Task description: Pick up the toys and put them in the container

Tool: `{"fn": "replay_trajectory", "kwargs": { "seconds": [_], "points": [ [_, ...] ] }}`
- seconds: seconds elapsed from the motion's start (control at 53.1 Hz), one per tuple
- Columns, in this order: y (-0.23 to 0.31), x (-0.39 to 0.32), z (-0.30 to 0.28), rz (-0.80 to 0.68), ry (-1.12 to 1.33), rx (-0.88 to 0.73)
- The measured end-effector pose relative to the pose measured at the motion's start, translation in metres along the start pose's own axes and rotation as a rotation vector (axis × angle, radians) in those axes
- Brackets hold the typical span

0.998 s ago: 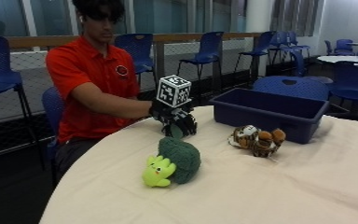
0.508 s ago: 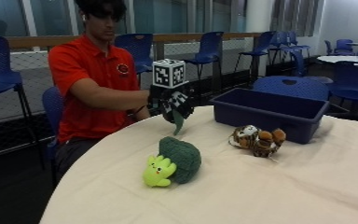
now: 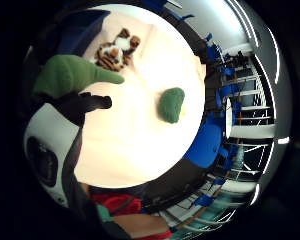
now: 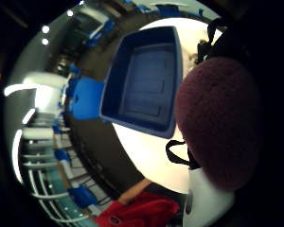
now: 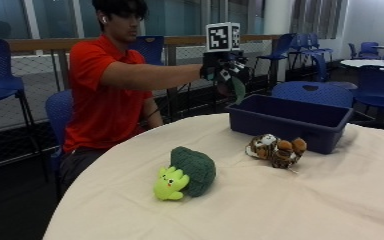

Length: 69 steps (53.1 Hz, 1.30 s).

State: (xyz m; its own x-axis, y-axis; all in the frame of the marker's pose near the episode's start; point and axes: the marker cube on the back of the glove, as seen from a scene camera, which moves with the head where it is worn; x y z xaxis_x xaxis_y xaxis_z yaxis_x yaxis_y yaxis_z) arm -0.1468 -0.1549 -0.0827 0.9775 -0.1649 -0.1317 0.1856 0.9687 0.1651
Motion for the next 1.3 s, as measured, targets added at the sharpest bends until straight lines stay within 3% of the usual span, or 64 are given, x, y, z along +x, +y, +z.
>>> {"fn": "replay_trajectory", "kwargs": {
  "seconds": [0.094,0.169,0.527,0.659,0.734,0.791,1.035,1.299],
  "points": [
    [-0.023,-0.028,-0.004,-0.049,-0.029,0.01],
    [-0.038,-0.047,-0.007,-0.171,-0.032,0.041],
    [-0.098,-0.125,0.006,-0.125,-0.242,0.043],
    [-0.099,-0.108,0.032,-0.223,-0.086,0.017],
    [-0.095,-0.121,0.031,-0.16,-0.317,-0.06],
    [-0.092,-0.12,0.034,-0.159,-0.329,-0.096],
    [-0.078,-0.081,0.044,-0.127,-0.173,-0.059],
    [-0.062,0.036,0.064,0.001,-0.211,-0.053]
  ]
}}
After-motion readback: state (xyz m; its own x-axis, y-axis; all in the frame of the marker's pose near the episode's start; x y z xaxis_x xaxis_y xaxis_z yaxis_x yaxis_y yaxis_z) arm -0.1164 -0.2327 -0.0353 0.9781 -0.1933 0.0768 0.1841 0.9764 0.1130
